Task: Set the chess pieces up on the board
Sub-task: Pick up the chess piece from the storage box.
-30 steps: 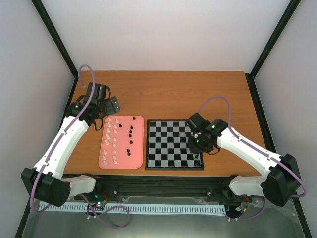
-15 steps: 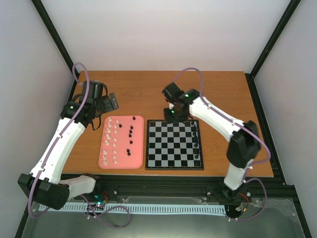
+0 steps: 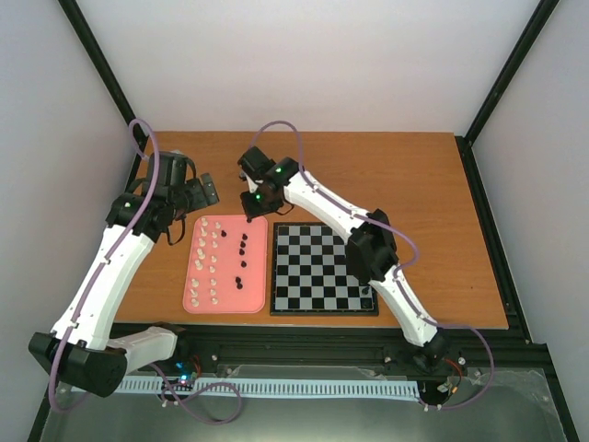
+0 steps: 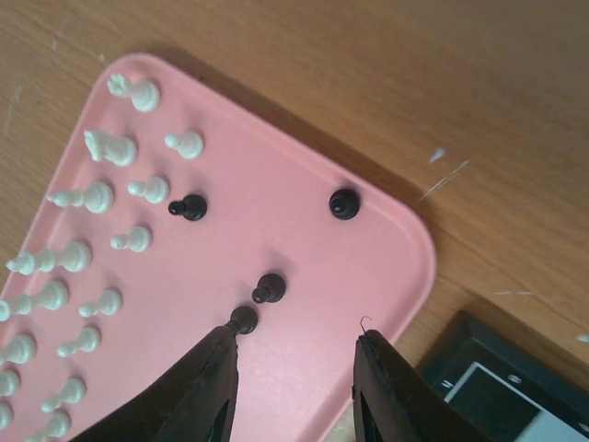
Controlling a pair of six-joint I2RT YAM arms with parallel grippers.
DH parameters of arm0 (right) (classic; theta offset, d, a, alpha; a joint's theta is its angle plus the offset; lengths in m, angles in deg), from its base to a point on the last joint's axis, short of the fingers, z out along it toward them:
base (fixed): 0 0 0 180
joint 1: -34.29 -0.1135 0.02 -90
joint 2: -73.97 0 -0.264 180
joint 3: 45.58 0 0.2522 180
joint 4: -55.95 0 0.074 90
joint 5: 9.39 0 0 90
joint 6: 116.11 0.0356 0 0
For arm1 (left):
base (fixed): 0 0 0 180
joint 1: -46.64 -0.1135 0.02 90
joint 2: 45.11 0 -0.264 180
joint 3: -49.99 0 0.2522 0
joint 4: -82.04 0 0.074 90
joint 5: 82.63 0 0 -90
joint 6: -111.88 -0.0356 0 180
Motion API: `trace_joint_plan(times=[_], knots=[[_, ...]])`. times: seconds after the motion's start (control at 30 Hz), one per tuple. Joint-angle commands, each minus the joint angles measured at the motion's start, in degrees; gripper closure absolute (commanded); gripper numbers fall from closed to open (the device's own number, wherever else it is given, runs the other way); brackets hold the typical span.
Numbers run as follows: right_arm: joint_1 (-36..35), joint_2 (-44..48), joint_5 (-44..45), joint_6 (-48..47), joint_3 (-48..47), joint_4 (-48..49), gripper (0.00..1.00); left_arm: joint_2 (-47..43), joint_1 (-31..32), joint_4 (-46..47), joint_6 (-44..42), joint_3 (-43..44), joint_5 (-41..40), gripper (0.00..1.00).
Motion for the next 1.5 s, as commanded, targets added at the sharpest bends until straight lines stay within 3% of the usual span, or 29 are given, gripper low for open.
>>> trace_joint_plan(times=[0.0,1.07,1.47], knots=[[-0.6,-3.0,-2.7,-2.2,-2.2,-0.2,0.59,-1.6,-0.2,-0.3,1.2,-0.5,1.2,0.0],[-1.6,-14.9,3.3,-2.1,-6.5,9.7,0.59,-4.0,-0.2,-0.4,1.3,-6.4,2.4,0.0],[-1.6,-16.0,5.1,-2.0,-6.9,10.3,0.71,-3.2,-0.2,0.2,1.5,-7.0,2.3,0.0]])
